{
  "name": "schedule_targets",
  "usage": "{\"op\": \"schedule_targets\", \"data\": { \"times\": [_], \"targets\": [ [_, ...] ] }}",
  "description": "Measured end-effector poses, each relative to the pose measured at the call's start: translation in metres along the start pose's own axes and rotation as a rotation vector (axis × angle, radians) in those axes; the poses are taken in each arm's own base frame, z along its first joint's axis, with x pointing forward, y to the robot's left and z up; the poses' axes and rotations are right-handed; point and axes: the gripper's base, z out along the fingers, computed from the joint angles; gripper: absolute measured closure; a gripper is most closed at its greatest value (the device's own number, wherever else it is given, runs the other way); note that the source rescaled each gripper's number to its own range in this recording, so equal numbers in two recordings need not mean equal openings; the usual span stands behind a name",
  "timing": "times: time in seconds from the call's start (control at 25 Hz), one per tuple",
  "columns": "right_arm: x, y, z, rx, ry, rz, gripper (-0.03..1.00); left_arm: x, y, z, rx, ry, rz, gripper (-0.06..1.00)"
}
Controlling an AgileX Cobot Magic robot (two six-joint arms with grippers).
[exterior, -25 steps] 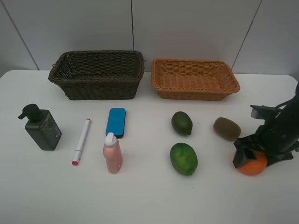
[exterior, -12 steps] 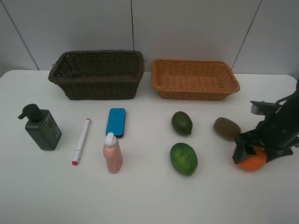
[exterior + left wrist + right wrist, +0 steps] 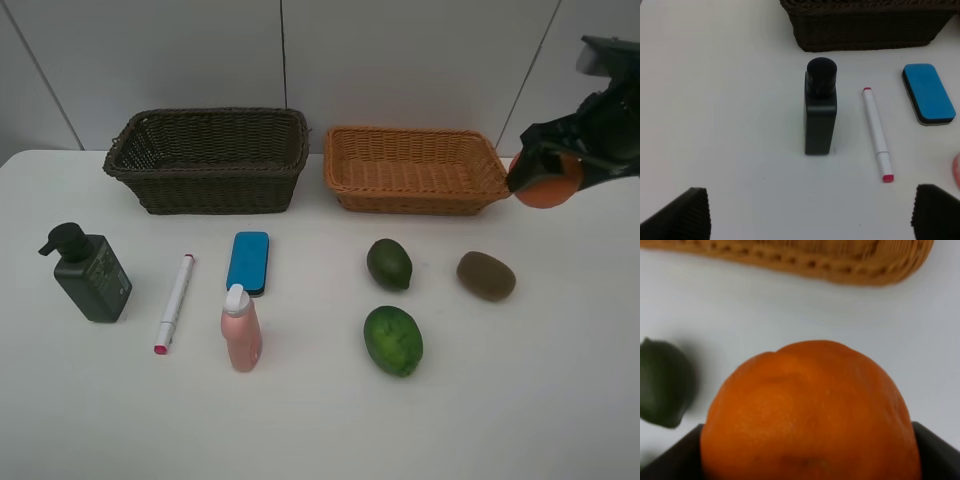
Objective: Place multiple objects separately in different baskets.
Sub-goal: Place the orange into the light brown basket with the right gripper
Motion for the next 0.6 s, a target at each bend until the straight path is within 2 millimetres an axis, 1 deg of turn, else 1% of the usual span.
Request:
{"op": "schedule_targets", "data": {
  "times": [0.12, 0.2, 0.28, 0.48, 0.6],
  "targets": [
    [-0.020, -0.003, -0.008, 0.024, -0.076, -0.016, 0.21, 0.000, 0.000, 0.000, 0.000, 0.000, 0.000, -0.06],
    [-0.032, -0.006, -0.003, 0.032, -0.097, -0.019, 0.21, 0.000, 0.000, 0.000, 0.000, 0.000, 0.000, -0.06],
    [-0.041, -0.008, 0.006, 0.033, -0.093, -0.018, 0.21, 0.000, 0.000, 0.000, 0.000, 0.000, 0.000, -0.06],
    [-0.064, -0.017, 0.039, 0.039, -0.106, -0.010, 0.21, 0.000, 0.000, 0.000, 0.000, 0.000, 0.000, -0.06],
    [-0.075, -0.021, 0.059, 0.030, -0.114, 0.010, 0.21, 0.000, 0.000, 0.000, 0.000, 0.000, 0.000, -0.06]
  ]
}}
